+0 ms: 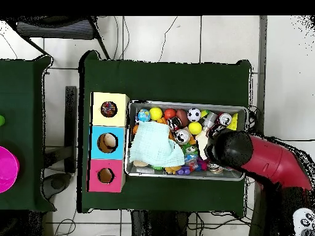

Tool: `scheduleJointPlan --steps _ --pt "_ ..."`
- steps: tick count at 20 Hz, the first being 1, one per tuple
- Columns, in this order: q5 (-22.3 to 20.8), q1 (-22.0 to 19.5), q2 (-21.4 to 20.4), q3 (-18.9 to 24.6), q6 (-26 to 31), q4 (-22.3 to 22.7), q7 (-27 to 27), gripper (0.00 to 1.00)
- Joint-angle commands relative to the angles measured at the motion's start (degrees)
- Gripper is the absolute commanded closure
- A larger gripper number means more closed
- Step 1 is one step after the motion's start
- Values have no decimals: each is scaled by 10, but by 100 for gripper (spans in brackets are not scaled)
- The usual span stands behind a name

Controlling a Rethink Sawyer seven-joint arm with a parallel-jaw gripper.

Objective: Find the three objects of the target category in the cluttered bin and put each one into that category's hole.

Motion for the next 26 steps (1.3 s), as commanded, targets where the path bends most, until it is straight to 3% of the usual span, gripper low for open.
scheduleJointPlan --steps 1,6,15,23,26 --pt "36 23 -40 55 58 59 16 0" --pt "61 34 -29 73 51 84 18 0" --pt "67 76 0 68 79 74 19 0" --pt "91 86 8 77 44 99 31 0" --pt "94 85 30 83 11 102 37 0"
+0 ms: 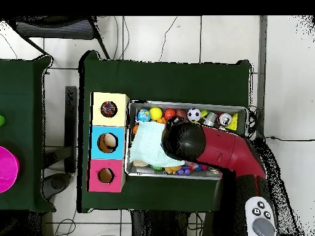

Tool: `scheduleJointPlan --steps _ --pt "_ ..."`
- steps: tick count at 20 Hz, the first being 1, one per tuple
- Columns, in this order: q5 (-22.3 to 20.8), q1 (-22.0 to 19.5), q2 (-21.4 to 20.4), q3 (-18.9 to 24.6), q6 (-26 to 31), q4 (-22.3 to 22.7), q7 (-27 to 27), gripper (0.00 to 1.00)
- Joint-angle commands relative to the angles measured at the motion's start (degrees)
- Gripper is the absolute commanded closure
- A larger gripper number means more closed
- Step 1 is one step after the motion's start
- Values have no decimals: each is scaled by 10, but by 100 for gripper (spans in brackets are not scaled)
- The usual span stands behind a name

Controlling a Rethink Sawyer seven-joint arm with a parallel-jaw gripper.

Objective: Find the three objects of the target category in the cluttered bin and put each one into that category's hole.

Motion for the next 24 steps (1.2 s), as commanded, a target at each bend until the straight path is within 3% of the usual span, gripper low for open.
scheduleJointPlan --steps 1,3,7,16,20,24 --pt "20 -2 53 54 1 67 37 0" --pt "19 -1 75 55 12 64 40 0" --pt "22 -1 95 61 -27 81 54 0" --pt "43 9 94 61 -61 99 78 0" --pt "49 6 105 68 -60 106 69 0" --pt "56 -3 132 83 -105 119 71 0"
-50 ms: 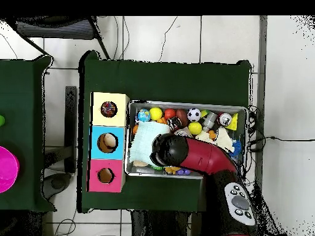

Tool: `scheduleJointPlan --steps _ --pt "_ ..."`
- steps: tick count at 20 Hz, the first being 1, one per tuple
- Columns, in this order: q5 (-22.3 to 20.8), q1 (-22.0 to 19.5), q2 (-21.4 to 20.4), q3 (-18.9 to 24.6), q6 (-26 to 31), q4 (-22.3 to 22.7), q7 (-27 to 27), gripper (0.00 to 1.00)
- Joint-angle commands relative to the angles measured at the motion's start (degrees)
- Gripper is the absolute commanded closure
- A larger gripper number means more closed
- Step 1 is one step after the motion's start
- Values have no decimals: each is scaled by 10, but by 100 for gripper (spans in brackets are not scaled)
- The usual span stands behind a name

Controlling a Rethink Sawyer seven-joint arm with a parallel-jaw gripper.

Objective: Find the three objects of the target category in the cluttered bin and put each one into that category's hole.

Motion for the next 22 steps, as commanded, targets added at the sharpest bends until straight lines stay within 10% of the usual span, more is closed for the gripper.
scheduleJointPlan --steps 1,11,21,22 --pt "30 -8 51 69 -78 54 73 0" --pt "31 3 113 46 -252 86 127 0" --pt "66 35 116 18 -234 69 117 0" --pt "64 36 117 14 -242 67 108 100"
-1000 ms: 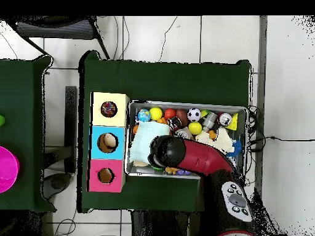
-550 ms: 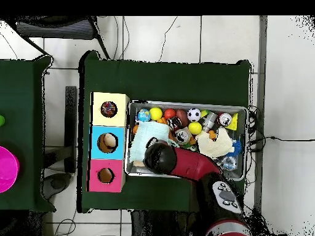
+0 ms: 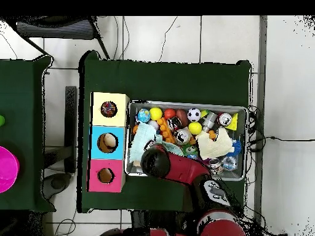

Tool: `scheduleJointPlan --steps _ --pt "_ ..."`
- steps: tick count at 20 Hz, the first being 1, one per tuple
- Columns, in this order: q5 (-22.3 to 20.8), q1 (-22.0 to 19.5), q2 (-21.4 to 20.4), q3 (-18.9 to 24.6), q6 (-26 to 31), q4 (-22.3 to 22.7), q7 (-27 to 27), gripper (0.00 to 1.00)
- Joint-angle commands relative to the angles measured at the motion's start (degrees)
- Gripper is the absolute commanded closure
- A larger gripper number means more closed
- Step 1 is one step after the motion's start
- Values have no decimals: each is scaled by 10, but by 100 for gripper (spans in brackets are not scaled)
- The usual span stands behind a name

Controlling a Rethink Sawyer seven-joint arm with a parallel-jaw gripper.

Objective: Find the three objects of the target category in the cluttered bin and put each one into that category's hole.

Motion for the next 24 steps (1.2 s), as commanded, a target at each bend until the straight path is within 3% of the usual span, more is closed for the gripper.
scheduleJointPlan --steps 1,4,8,11,19,24 --pt "29 16 26 10 11 4 102 100" --pt "29 22 18 -2 52 -11 85 100" --pt "39 43 -73 -59 170 -22 79 100" --pt "22 45 -114 -80 232 -49 52 100" --pt "-28 2 -179 -73 397 -131 -36 100" --pt "-48 -30 -189 -52 375 -139 -54 100"
